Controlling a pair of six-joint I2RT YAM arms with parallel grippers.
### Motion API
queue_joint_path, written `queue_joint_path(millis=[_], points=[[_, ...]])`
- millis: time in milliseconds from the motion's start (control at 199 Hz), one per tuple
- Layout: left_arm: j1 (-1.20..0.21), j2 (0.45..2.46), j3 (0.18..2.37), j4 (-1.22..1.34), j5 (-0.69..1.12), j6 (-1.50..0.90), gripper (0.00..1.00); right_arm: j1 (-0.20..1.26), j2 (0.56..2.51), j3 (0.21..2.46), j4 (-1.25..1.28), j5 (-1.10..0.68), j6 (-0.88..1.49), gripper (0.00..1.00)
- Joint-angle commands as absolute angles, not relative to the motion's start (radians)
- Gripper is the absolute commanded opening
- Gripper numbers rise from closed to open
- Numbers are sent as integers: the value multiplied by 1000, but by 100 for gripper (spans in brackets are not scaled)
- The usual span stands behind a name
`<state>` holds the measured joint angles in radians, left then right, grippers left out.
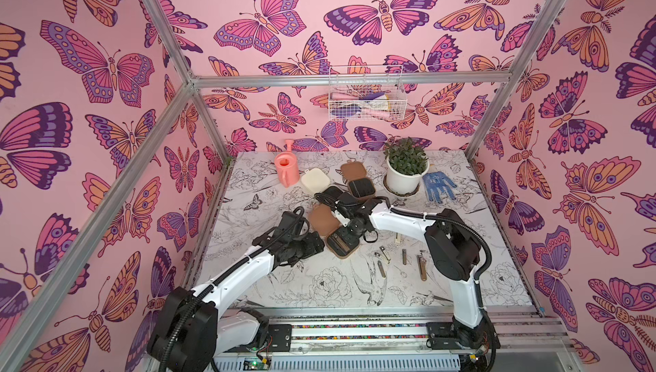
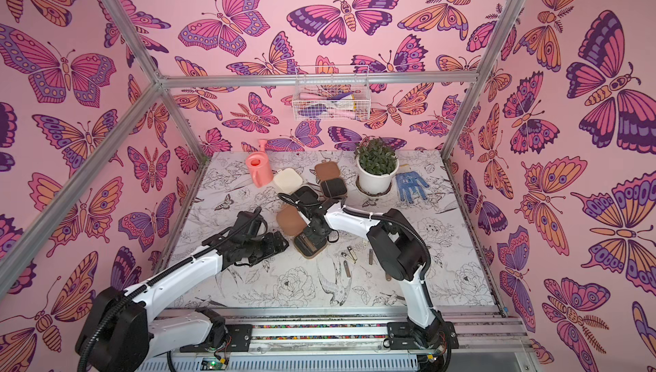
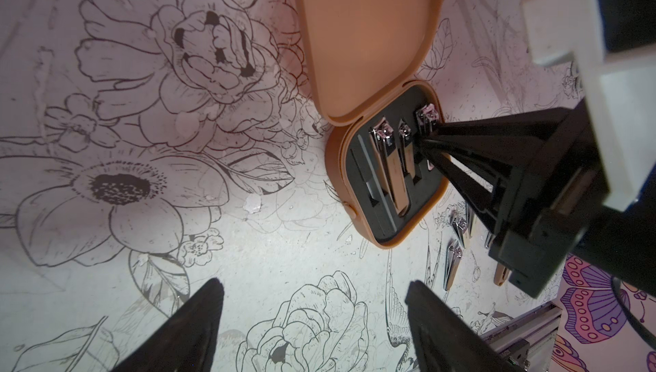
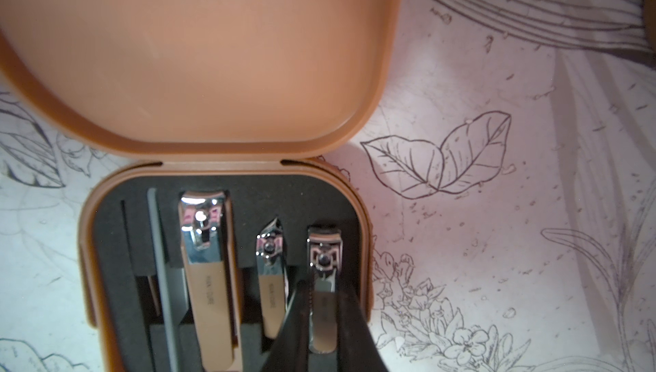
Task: Organize nail clipper sets
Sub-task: Place the nail clipper in the storage box.
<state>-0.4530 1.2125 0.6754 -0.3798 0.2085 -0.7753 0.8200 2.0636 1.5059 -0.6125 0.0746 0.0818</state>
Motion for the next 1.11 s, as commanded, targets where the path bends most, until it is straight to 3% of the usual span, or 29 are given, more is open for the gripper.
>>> queue_joint_path(millis=[0, 1103], points=[[-459, 1213, 660, -399, 189, -778, 83, 831, 2086, 1529, -697, 86, 83, 3], [-460, 1210, 653, -399, 186, -781, 83, 847, 2248, 1485, -718, 84, 154, 3]])
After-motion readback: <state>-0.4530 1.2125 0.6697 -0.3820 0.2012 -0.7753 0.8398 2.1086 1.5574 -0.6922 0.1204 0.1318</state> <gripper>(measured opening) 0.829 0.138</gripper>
